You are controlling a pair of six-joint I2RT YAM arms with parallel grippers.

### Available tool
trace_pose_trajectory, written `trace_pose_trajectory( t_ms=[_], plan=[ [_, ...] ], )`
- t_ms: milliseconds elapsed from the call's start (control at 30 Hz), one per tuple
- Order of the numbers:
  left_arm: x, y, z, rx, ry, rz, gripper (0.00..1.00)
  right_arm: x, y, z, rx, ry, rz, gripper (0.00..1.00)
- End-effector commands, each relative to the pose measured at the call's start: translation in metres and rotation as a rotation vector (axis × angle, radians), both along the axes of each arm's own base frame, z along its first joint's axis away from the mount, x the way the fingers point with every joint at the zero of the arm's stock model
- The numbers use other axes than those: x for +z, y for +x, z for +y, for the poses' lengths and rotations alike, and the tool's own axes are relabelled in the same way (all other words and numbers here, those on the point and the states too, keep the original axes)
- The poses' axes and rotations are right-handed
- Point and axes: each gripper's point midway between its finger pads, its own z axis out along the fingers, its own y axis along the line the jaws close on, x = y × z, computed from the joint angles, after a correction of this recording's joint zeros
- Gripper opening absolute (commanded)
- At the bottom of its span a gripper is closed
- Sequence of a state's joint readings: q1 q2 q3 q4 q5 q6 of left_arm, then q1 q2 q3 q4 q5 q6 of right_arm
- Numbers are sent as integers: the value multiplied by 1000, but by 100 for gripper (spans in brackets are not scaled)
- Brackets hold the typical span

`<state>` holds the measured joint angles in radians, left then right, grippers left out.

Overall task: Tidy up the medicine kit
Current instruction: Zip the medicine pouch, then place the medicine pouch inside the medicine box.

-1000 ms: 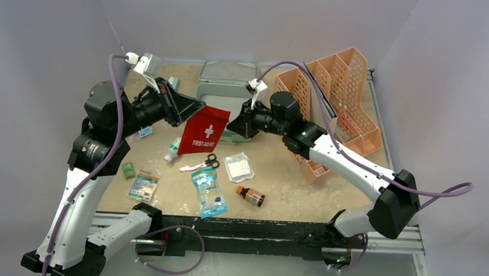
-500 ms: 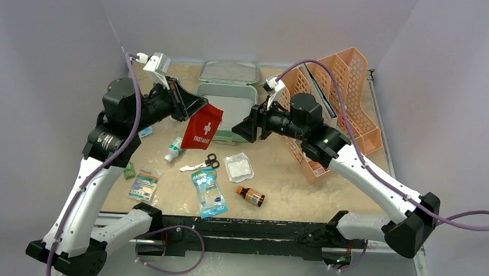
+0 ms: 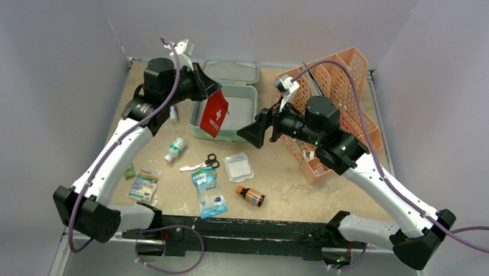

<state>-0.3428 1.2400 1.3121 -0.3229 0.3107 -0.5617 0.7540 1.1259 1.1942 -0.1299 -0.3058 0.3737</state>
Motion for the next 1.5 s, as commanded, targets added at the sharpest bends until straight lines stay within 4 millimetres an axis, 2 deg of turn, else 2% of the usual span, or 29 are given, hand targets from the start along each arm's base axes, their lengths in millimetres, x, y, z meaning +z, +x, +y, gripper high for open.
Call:
trace_pose_trajectory(
  t_ms=[0, 167, 333, 467, 667, 1000, 1133, 1367, 1467],
  plan=[
    [35, 27, -16, -12, -107, -100, 0, 39, -5, -12, -24, 50, -77, 99],
    [26, 44, -20, 2, -113, -102, 0, 49, -7, -21, -51, 58, -113, 99],
    [12, 63, -27, -3, -113, -98, 0, 57, -8, -21, -53, 76, -123, 99],
    [9, 79, -32, -6, -129, -122, 0, 63, -6, -22, -59, 79, -133, 99],
    [-10, 94, -39, -36, -150, -108, 0, 70, -4, -24, -82, 103, -143, 99],
    [-43, 116, -50, -43, -202, -108, 0, 58, 6, -26, -133, 79, -117, 99],
    [-50, 130, -51, -38, -186, -130, 0, 58, 10, -22, -133, 69, -115, 99],
    [-102, 154, -40, 15, -83, -18, 0, 58, 15, -24, -155, 65, -133, 99],
    [-126, 162, -26, 57, -25, 45, 4, 58, 12, -25, -147, 60, -128, 99]
  ],
)
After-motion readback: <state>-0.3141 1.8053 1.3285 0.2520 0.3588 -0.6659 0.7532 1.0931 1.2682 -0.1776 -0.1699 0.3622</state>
